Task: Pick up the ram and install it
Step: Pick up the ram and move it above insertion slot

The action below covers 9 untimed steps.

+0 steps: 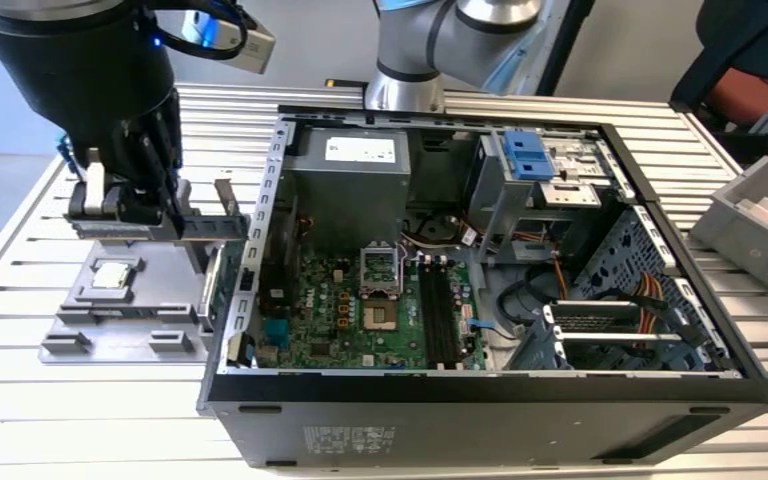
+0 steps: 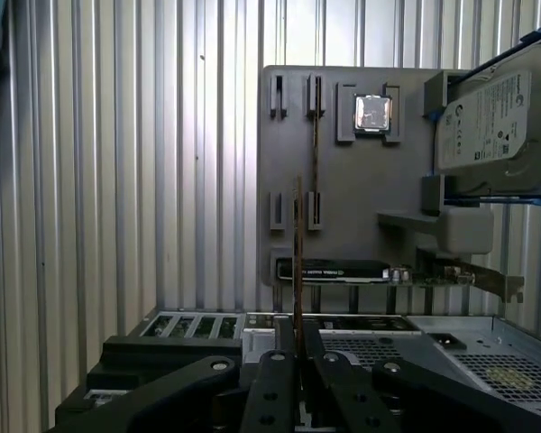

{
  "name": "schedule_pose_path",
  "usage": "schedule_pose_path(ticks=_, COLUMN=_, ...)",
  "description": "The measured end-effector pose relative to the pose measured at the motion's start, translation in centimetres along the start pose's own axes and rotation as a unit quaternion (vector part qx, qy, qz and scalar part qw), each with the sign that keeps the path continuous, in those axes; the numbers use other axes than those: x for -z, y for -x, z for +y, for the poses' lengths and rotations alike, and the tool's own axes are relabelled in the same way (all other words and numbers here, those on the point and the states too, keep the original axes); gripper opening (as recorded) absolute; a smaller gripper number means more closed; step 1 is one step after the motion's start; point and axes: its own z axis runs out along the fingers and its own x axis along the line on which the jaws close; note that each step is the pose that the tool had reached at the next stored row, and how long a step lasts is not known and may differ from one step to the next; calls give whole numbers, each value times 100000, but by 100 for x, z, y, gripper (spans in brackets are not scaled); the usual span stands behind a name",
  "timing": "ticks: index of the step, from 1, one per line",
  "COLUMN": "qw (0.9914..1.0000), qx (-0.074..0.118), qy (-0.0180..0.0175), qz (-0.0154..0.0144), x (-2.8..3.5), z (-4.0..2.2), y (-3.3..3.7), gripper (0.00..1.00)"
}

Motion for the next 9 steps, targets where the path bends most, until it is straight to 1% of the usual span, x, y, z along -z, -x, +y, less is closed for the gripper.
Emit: schedule_pose_path(ticks=9, qw=100000, qx=3, qy=-5, qz=-5, x=0, z=-122, y=1, gripper=0)
